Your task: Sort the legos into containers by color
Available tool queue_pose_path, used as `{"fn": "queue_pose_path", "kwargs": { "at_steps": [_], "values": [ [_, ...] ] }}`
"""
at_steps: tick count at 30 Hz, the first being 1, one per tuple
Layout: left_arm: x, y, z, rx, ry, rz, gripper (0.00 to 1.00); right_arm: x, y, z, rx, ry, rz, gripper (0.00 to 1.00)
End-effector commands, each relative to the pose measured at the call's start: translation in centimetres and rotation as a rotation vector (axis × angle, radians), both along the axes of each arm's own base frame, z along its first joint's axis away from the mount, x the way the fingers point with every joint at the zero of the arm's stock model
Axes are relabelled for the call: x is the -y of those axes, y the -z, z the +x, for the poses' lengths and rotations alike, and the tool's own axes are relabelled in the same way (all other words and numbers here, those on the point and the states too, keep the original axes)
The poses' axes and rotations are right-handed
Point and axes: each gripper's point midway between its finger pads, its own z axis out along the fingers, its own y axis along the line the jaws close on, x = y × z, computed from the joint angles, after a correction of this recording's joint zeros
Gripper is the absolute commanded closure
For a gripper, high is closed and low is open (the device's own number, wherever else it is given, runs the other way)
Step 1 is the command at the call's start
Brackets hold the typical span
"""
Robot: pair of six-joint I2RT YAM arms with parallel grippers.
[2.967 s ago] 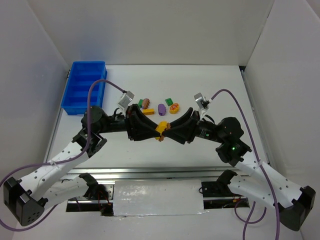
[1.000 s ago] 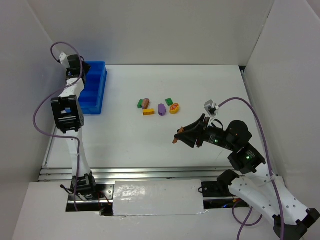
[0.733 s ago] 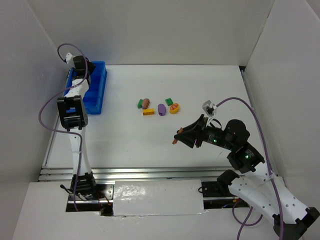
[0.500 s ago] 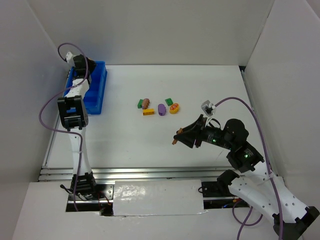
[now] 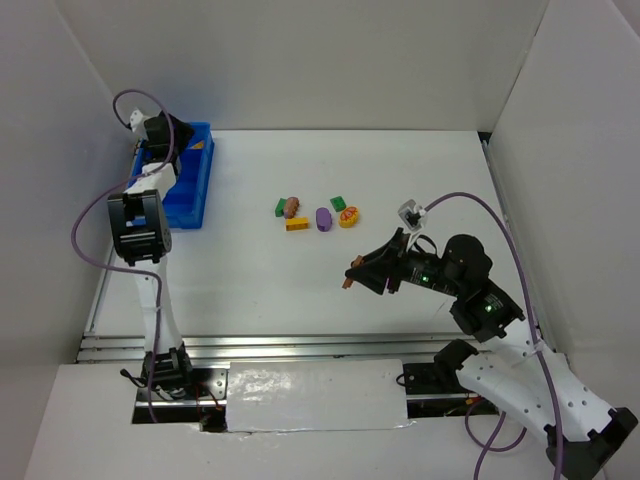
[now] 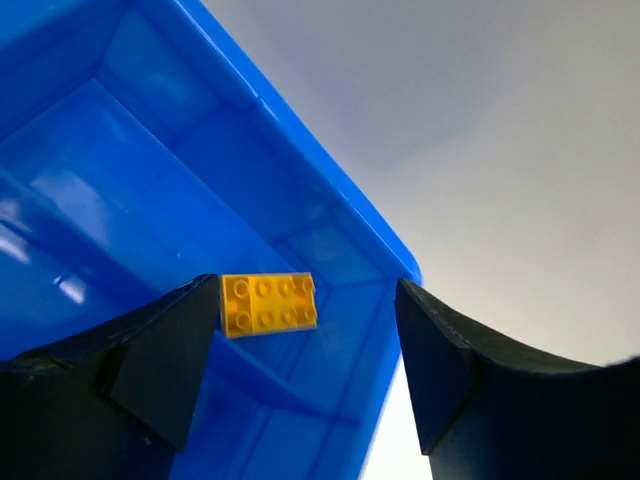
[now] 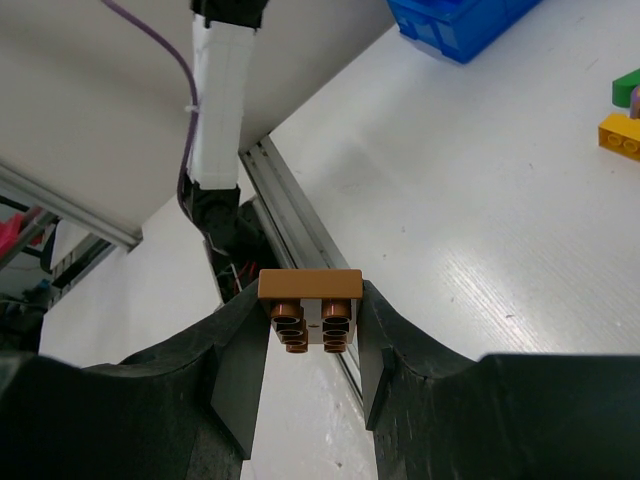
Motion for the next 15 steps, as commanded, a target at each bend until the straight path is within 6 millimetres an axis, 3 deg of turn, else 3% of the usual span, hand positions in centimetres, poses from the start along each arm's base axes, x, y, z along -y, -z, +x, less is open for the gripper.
{"fn": "queue_pose_path", "kwargs": {
  "at_steps": [1,3,4,7,9,10,11,12,13,14,15],
  "values": [
    [-0.4,-14.1,-1.7,0.242,-0.011,0.065,0.14,-0.2,-1.0,0.9,0.014,0.024,0.01,1.0],
    [-0.2,-16.8,-2.8,0.26,-0.002,0.099,0.06,-0.5,-0.8,1.2,-0.003,0.019,0.017,1.0],
    [0.1,-20.6,-4.2,0.306,-0.002,0.122,0.0,-0.5,-0.7,1.4,-0.003,0.024,0.02,1.0],
    [1.1,-26.6,-7.7,0.317,0.034,0.166,0.0,-0.5,-0.7,2.3,-0.015,0.063,0.027,1.0],
    [2.4,-27.4,-10.0,0.252,0.082,0.159,0.0,-0.3,-1.2,3.1,-0.029,0.104,0.047,1.0],
    [3.9,-29.3,-12.3,0.262,0.142,0.151,0.0,-0.4,-1.2,3.6,-0.042,0.12,0.05,1.0],
    [5.0,-29.3,-13.6,0.245,0.191,0.136,0.0,-0.4,-2.1,3.9,-0.039,0.131,0.067,1.0],
    [6.8,-31.9,-16.7,0.287,0.246,0.113,0.01,-0.4,-2.6,4.3,-0.056,0.148,0.083,1.0],
    [9.7,-28.6,-18.2,0.24,0.392,0.06,0.03,-0.7,-2.7,4.8,-0.07,0.151,0.087,1.0],
    [11.4,-28.4,-19.9,0.259,0.465,0.041,0.04,-0.8,-3.8,4.9,-0.056,0.149,0.109,1.0],
    [14.2,-30.8,-23.6,0.334,0.555,0.037,0.04,-0.9,-4.4,4.8,-0.064,0.134,0.125,1.0]
  ]
}}
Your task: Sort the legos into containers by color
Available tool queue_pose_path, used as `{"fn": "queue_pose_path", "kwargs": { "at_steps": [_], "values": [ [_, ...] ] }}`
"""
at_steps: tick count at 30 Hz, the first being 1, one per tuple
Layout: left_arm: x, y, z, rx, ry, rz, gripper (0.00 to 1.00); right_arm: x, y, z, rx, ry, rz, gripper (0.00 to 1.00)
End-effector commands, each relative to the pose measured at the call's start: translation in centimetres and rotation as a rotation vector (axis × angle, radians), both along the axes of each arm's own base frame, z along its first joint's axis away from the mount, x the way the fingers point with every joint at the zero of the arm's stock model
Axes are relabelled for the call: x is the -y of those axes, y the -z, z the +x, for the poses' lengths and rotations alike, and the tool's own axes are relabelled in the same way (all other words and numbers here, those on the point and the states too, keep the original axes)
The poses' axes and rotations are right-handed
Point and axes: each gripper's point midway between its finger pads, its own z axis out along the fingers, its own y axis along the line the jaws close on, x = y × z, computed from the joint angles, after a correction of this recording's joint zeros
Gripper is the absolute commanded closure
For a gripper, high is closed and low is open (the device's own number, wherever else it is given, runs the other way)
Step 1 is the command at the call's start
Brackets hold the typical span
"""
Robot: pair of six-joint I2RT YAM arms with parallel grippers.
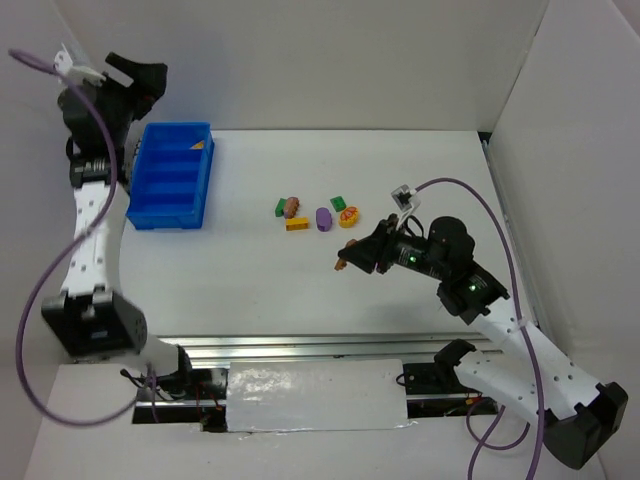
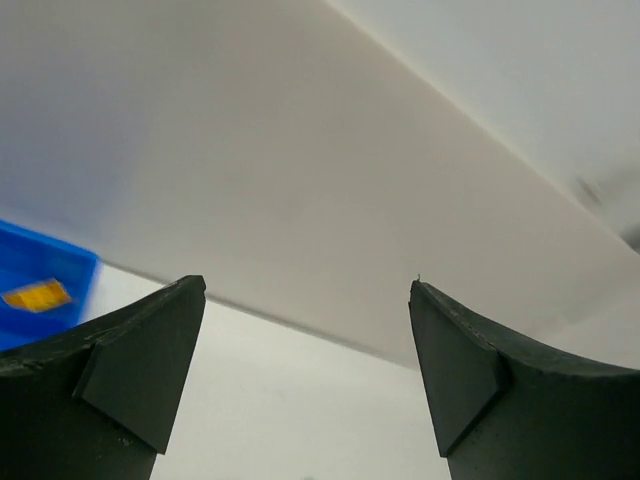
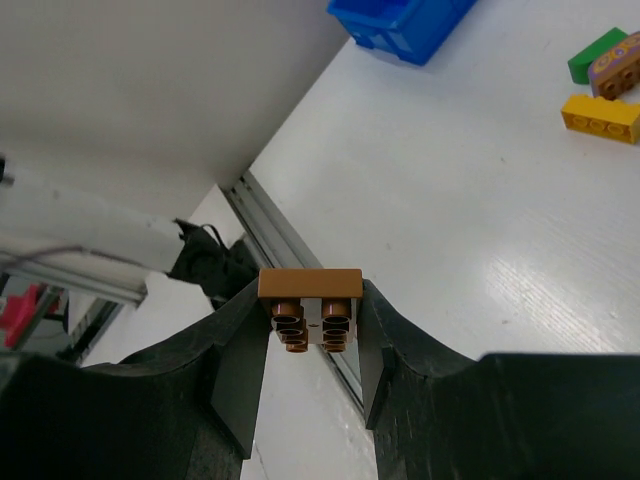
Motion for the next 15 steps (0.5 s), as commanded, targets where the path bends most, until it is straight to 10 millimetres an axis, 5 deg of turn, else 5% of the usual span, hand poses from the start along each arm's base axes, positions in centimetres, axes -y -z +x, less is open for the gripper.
{"fn": "queue_pose_path", "kwargs": {
  "at_steps": [1,5,7,11,15],
  "values": [
    [8.9,4.8,-6.8,-0.055,0.396,-0.014,0.05,-0.3,-5.5,1.0,0.07,0.017,0.117,1.0],
    [20.7,5.0,-17.5,0.03,0.834,0.14,0.04,-1.1,-9.1,-1.7,0.178,-0.141,0.205,1.0],
    [24.1,4.7,-22.5,0.086,1.006,0.159,0.04,-1.0,-10.7,-3.8,0.251,-0.236,0.235,1.0],
    [26.9,4.6,-31.2,0.201,1.288,0.173,0.04,-1.0,-12.7,-6.3,0.316,-0.349,0.278,1.0],
    [28.7,5.0,-35.1,0.211,1.424,0.189,0.05,-1.4,-13.7,-8.1,0.307,-0.467,0.344,1.0]
  ]
}}
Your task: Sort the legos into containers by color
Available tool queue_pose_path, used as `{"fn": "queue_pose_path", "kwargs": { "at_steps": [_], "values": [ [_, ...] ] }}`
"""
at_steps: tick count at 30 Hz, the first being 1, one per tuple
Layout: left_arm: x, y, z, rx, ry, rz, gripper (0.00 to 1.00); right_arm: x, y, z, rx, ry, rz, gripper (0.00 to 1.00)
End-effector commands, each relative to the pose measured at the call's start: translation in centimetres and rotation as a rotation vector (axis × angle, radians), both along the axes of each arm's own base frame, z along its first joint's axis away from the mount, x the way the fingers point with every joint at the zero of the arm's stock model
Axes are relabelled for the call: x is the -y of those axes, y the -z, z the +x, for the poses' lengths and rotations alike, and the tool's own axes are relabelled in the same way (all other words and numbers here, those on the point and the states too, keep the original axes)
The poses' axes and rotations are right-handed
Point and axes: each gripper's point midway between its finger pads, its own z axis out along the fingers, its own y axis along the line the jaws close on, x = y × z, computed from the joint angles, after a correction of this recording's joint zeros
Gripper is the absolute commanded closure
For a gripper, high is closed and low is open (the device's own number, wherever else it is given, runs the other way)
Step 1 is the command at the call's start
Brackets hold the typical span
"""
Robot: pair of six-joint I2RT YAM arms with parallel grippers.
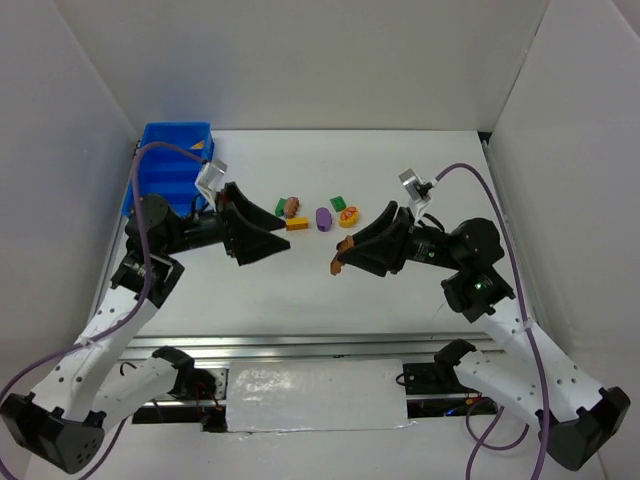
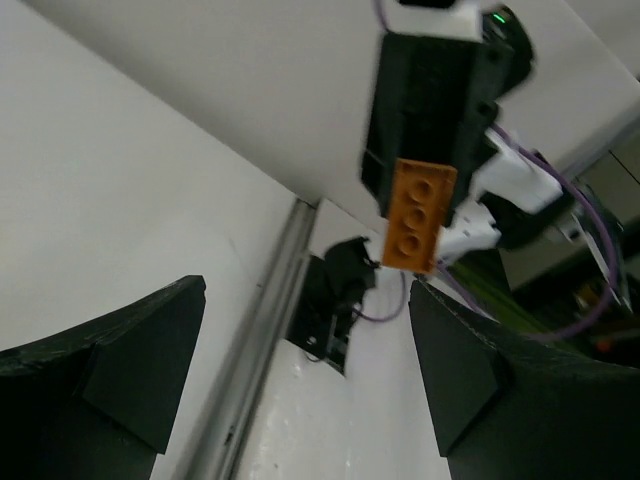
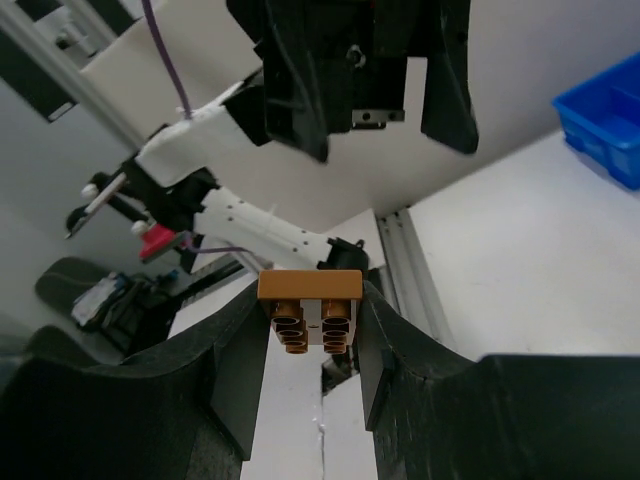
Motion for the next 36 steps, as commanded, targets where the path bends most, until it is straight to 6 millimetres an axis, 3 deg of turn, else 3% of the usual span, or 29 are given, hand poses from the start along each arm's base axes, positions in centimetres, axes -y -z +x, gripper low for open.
{"fn": "queue_pose_path", "kwargs": {
  "at_steps": [1,7,10,15,25,29,36],
  "values": [
    [1.5,-2.5,-5.3,0.142,0.191,-0.019,0.05,0.1,-4.0,-3.2,0.108,-0.154,0.098,1.0],
    [5.0,-1.2,-8.6,0.129,0.319,0.008,0.09,-1.3,-3.7,-2.8,0.081,-0.15,0.113,1.0],
    [6.1,-1.0,-9.1,0.138,0.336,0.024,0.11,-1.7,-3.7,-2.8,0.064,-0.168,0.123,1.0],
    [7.3,-0.7,-8.5,0.126,0.342,0.036,0.14,-2.5,-3.3,-3.1,0.05,-0.201,0.098,1.0],
    [8.3,-1.3,-7.6,0.128,0.327,0.051,0.29,-2.8,-1.6,-1.7,0.023,-0.12,0.037,1.0],
    [8.7,-1.0,-7.6,0.12,0.345,0.055,0.47,-2.9,-1.1,-1.2,0.015,-0.088,0.014,1.0],
    [9.1,-0.2,-8.0,0.107,0.364,0.079,0.44,-2.6,-1.2,-0.8,0.023,-0.047,0.015,1.0]
  ]
}}
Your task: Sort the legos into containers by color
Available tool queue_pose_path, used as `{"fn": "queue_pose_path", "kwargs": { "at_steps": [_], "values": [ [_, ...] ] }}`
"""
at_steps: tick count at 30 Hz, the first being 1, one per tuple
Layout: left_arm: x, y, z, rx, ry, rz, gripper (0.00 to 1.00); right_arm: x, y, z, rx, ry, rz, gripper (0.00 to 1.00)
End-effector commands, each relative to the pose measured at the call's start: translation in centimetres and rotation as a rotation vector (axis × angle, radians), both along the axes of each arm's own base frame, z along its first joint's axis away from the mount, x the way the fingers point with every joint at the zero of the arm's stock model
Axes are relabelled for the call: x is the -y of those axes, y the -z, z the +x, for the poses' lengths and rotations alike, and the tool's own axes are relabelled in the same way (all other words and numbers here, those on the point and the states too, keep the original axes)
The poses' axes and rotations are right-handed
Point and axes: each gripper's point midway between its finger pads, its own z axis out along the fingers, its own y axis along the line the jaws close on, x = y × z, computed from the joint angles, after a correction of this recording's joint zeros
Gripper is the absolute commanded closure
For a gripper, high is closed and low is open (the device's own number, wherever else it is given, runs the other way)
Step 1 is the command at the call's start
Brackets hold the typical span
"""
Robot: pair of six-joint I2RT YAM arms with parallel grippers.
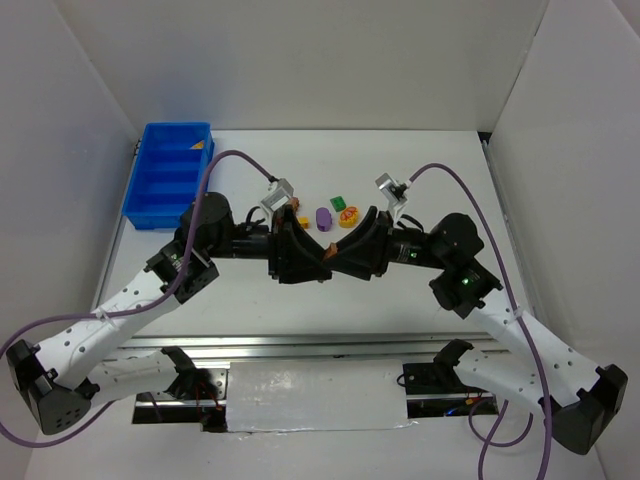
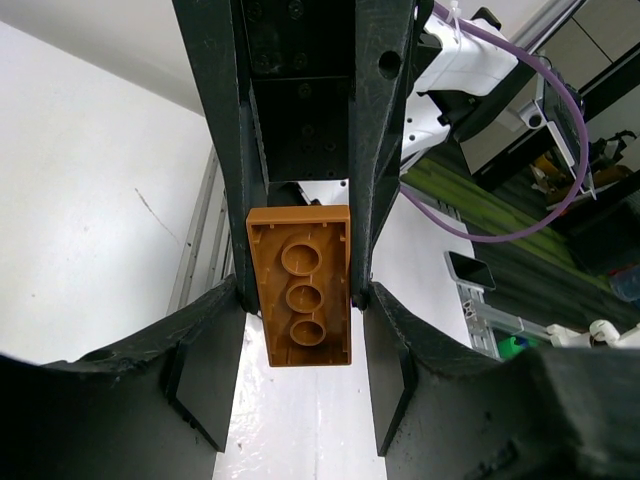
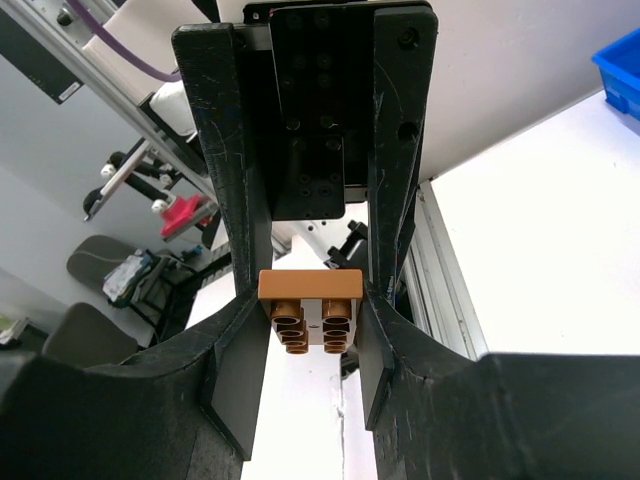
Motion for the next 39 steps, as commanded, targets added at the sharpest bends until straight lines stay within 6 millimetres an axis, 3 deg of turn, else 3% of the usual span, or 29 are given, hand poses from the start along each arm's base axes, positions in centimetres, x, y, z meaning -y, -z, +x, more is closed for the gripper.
{"fn": "queue_pose_path", "kwargs": {
  "at_steps": [1,2,5,10,14,17,23,28,29,30,31,32,33,39],
  "values": [
    [0.5,-1.3,-0.6,0.054,0.029,-0.023,0.46,0.2,-2.2,0.3,0.071,0.05,0.035,1.0],
    [0.5,-1.3,-0.6,0.055,0.027,-0.022,0.51,0.2,-2.3,0.4,0.074,0.054,0.035,1.0],
    [0.5,-1.2,-0.7,0.057,0.032,-0.018,0.48,0.3,-2.4,0.6,0.076,0.074,0.039,1.0],
    [0.4,-0.7,-0.5,0.054,0.014,0.002,0.26,0.5,-2.8,0.6,0.084,0.085,0.045,1.0],
    [0.4,-0.5,-0.4,0.055,0.009,0.005,0.24,0.7,-3.0,0.7,0.092,0.101,0.051,1.0],
    [0.3,-0.6,-0.3,0.06,0.0,0.001,0.31,0.8,-3.2,0.6,0.098,0.106,0.05,1.0],
    [0.2,-1.0,-0.3,0.074,-0.005,-0.004,0.55,0.6,-2.9,0.3,0.093,0.079,0.044,1.0],
    [0.2,-1.5,-0.6,0.086,0.01,-0.021,0.8,0.3,-2.7,-0.4,0.102,0.023,0.032,1.0],
    [0.2,-1.6,-0.6,0.087,0.01,-0.024,0.89,0.2,-2.7,-0.5,0.1,0.014,0.029,0.99],
    [0.1,-1.6,-0.6,0.089,0.008,-0.025,0.95,0.2,-2.6,-0.4,0.101,0.011,0.025,0.92],
    [0.1,-1.9,-0.6,0.097,0.005,-0.029,0.97,0.2,-2.5,-0.5,0.099,0.007,0.021,0.78],
    [0.0,-1.8,-0.4,0.091,-0.01,-0.022,1.0,0.2,-2.6,-0.5,0.101,0.011,0.025,0.15],
    [0.0,-1.8,-0.2,0.098,-0.024,-0.017,1.0,0.3,-2.4,-0.3,0.091,0.027,0.025,0.01],
    [-0.5,-0.9,2.7,0.098,-0.162,0.055,1.0,2.9,-3.6,2.1,0.097,0.272,0.06,0.0]
  ]
}}
